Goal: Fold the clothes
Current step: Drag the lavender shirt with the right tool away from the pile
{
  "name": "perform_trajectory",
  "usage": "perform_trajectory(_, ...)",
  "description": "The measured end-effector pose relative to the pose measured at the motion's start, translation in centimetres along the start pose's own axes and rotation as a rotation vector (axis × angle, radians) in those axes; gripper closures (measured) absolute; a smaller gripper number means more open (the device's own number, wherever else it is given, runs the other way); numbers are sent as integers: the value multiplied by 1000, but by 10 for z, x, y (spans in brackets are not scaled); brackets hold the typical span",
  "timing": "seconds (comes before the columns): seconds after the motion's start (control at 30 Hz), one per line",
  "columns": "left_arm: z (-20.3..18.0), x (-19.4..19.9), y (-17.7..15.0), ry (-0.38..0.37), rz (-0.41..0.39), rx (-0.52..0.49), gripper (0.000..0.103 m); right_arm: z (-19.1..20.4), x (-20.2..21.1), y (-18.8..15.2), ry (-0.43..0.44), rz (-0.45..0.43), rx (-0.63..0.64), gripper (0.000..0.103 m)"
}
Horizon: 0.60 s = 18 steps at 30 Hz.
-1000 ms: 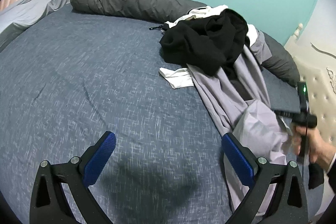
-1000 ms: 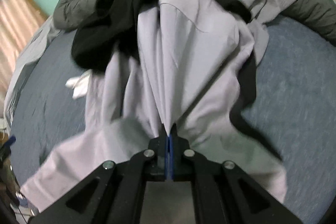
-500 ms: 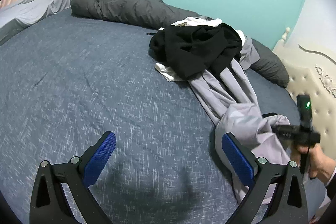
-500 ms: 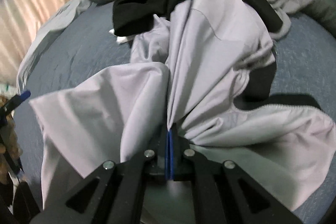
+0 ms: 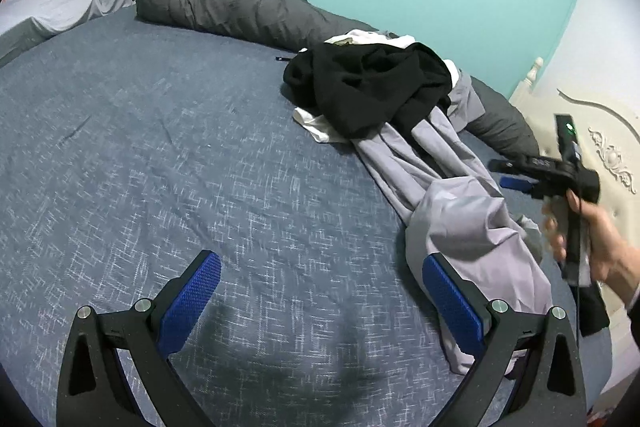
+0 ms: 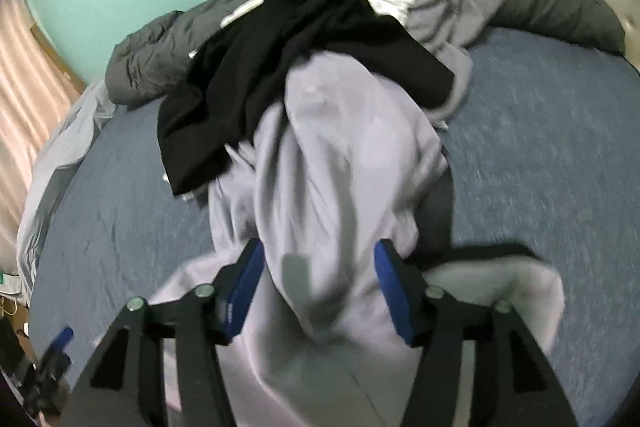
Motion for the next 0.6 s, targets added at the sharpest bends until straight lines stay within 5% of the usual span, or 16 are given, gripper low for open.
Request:
perform_trajectory(0.27,10,-10,3,0,10,24,0,10,-79,14,-139,192,61,38)
perform_trajectory(0.33,11,-13,1,3,21,27,0,8,-90,9,-154,222,64,69)
perform_trajectory(0.43,12,-14,0,-3,29,41,0,3,-83,3,-137,183,46,98)
perform_trajectory(0.6,4,-6,2,-6,7,17,0,-5,-46,4,-173,56,66,101)
Point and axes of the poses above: each gripper's, at about its wrist camera, not at the fingertips, and x roughly against the way its jaws point, z to its left, y to its top, the point moved 1 cm from there along -x, roughly the way its jaws point, and after that the axes turned 1 degree about -x, right-handed, at the moved point
